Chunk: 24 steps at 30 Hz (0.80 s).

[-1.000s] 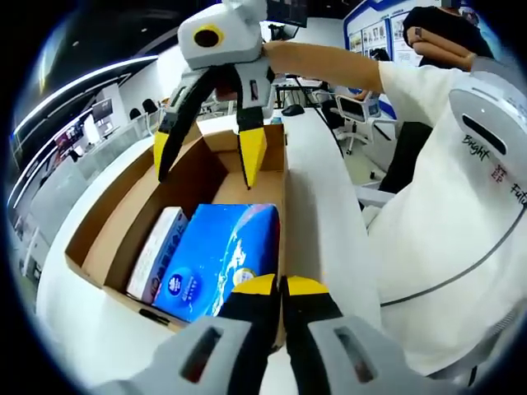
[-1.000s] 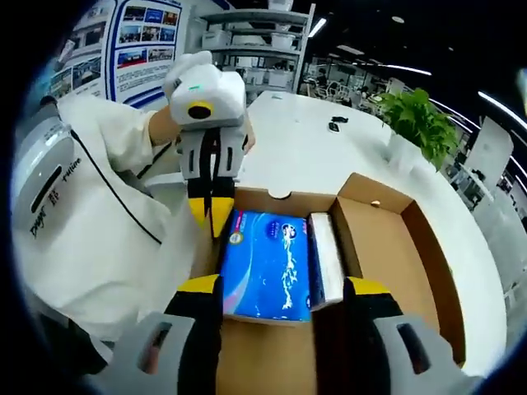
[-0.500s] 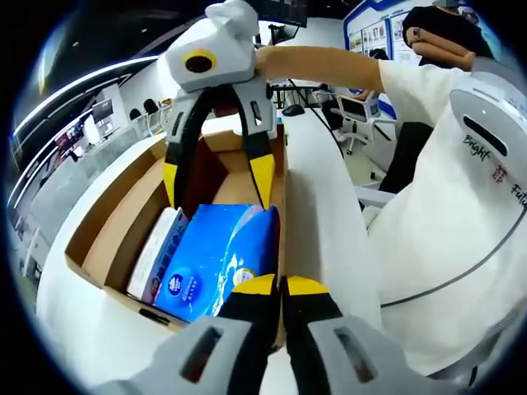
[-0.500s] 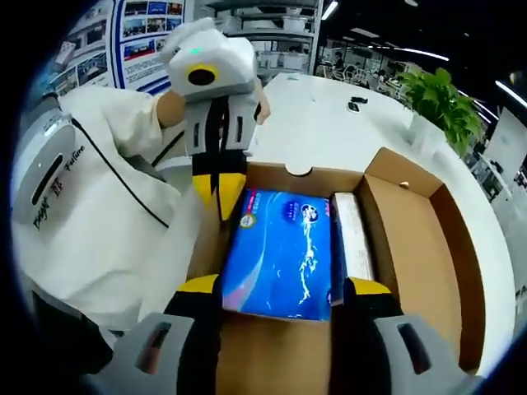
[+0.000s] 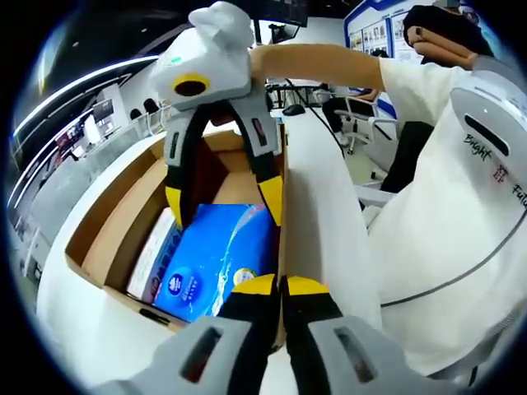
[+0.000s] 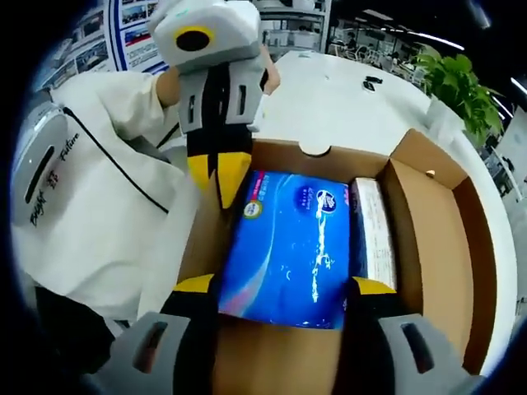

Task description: Operate the shoe box by opening the lid, removing the specified soft item, and placing it in the target area until the item is outside and the box remains undamaged.

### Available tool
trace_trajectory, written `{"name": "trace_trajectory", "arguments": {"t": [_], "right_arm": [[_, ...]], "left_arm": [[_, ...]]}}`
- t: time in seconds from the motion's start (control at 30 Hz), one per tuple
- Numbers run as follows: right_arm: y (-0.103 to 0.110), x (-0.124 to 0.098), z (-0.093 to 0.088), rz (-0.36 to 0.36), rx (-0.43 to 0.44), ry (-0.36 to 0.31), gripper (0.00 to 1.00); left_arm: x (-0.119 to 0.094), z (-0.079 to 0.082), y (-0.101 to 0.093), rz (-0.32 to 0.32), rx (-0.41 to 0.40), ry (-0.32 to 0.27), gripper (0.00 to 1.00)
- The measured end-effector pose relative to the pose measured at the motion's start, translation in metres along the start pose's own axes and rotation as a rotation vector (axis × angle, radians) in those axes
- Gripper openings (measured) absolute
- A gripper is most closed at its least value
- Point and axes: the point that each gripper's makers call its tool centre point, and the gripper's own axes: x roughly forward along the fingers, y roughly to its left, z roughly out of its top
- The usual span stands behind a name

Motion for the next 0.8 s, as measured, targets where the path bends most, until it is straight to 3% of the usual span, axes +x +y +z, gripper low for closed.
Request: {"name": "trace_trajectory", "arguments": {"t": [0.47, 0.8], "right_arm": [[0.009, 0.008, -0.002, 0.007, 0.002, 0.076, 0.64], [0.007, 0.004, -0.007, 0.016, -0.027, 0.075, 0.61]], "left_arm": [[0.0, 0.0, -0.001, -0.002, 0.003, -0.002, 0.02], [0.0, -0.001, -0.001, 0.0, 0.006, -0.002, 0.02]]}}
